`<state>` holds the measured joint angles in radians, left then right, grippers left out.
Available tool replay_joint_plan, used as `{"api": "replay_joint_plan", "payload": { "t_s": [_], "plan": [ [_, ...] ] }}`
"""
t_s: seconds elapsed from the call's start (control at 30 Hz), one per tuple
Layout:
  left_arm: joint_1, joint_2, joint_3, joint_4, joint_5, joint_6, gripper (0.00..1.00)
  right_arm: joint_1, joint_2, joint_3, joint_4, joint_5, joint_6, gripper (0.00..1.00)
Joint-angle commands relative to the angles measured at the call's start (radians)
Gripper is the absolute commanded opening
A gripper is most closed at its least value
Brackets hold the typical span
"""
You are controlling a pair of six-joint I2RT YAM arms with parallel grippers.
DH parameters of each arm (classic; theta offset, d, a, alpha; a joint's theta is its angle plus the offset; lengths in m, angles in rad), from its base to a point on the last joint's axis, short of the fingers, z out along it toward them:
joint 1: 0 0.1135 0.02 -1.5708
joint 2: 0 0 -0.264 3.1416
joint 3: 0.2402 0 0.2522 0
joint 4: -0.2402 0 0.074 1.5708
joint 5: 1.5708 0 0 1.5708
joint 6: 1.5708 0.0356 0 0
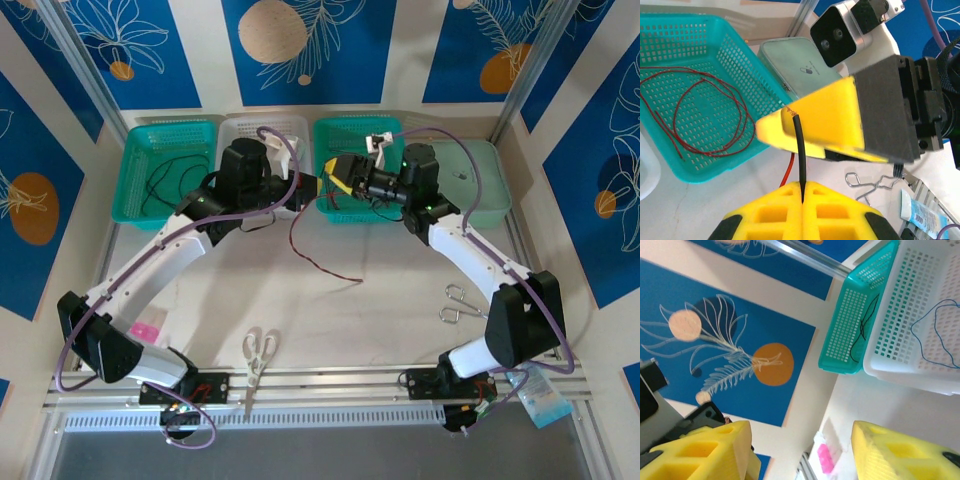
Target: Untangle the cables
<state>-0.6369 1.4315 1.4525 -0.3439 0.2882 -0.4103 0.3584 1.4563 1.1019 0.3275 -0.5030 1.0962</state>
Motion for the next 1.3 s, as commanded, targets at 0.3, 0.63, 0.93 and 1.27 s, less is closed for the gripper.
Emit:
{"api": "replay_joint_plan", "payload": {
  "t_s": [0.3, 0.63, 0.93, 1.27],
  "plan": [
    [0.008, 0.004, -0.002, 0.017, 0.023, 0.010, 0.00, 0.019, -0.030, -0.006, 0.050, -0.081, 0.050, 0.58],
    [0.008, 0.010, -0.001, 0.008, 0.024, 0.011, 0.00, 0.014, -0.047, -0.010, 0.077, -0.070, 0.087, 0.63],
    [0.008, 0.009, 0.003, 0.016, 0.026, 0.006, 0.00, -0.012, -0.107, -0.041, -0.024, 0.006, 0.070, 0.63],
    [0.008, 0.007, 0.008, 0.015, 0.021, 0.009, 0.00, -0.042, -0.185, -0.081, -0.155, 0.051, 0.056, 0.63]
  ]
}}
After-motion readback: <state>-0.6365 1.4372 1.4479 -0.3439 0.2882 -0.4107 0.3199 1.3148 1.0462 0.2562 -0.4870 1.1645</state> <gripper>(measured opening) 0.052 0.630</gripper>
